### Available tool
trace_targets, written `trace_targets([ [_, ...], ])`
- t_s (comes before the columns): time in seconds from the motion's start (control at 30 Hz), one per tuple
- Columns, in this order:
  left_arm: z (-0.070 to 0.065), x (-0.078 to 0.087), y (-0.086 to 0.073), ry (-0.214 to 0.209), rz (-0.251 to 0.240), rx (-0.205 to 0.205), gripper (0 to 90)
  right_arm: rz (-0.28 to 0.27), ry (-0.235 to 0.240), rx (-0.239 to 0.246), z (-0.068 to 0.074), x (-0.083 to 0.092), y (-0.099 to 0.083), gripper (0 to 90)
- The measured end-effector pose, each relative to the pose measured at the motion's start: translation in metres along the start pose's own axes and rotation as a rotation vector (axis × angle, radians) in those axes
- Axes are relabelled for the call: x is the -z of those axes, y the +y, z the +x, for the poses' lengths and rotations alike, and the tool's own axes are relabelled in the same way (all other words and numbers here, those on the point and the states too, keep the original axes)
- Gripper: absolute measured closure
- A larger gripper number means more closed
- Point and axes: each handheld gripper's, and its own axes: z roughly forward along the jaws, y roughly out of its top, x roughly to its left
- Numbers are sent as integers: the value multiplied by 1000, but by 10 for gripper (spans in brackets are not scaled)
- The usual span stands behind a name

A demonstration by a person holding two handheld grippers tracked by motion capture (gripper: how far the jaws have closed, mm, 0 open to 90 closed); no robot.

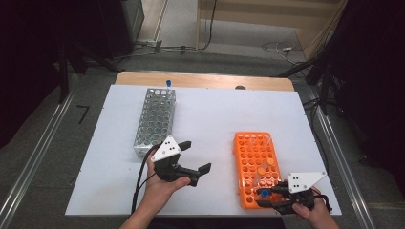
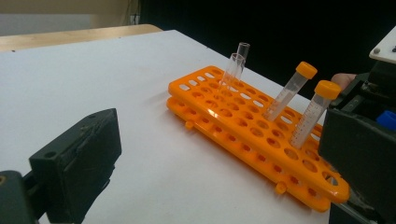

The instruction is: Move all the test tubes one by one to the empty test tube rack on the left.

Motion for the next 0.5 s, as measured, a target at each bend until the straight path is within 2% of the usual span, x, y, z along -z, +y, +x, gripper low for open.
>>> trace_targets([
  [0.1,0,0,0,2,0,2,0,10,-13,6,-1,-1,1,731],
  [0.3,-1,0,0,-1,-1,2,0,13,-19,3,-1,1,5,744],
  [0.5,-3,0,2,-6,-7,-1,0,-35,-29,-8,0,11,15,745],
])
